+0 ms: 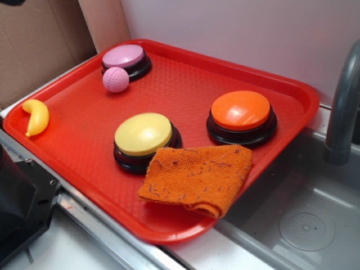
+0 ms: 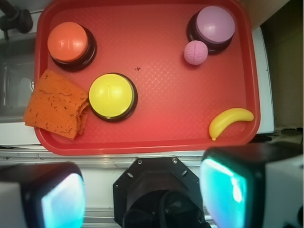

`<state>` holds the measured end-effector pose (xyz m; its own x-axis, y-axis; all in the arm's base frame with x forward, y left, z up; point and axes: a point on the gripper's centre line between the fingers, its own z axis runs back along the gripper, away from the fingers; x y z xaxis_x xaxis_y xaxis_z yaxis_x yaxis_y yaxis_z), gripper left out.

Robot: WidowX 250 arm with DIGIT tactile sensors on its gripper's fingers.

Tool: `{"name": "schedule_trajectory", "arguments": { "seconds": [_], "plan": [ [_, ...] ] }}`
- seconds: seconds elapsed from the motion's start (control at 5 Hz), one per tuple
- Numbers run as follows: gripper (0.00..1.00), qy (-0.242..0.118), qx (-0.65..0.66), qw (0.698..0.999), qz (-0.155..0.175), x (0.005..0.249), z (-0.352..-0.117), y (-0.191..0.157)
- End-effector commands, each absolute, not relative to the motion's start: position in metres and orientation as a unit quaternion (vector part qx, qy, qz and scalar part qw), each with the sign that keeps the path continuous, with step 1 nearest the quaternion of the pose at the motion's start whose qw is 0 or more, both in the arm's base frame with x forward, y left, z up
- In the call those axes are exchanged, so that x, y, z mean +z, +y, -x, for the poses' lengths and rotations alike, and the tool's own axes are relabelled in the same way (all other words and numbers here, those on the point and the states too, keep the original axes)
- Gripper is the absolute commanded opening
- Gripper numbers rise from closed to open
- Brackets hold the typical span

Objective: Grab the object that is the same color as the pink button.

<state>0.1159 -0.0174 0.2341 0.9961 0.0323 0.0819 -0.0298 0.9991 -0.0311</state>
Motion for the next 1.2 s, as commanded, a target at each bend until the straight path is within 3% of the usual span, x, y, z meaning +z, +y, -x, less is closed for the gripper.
{"name": "schedule_trajectory", "arguments": {
  "seconds": [0.0, 0.2, 0.4, 0.8, 1.0],
  "plan": [
    [1.00, -0.041, 0.016, 0.999, 0.015, 0.234, -0.116, -0.017],
    [1.00, -0.048, 0.087, 0.995, 0.008, 0.223, -0.127, -0.002],
    [1.00, -0.042, 0.167, 0.985, -0.022, 0.210, -0.139, 0.017],
    [1.00, -0.118, 0.277, 0.953, -0.019, 0.175, -0.170, 0.058],
    [1.00, -0.136, 0.330, 0.934, -0.023, 0.148, -0.192, 0.079]
  ]
}}
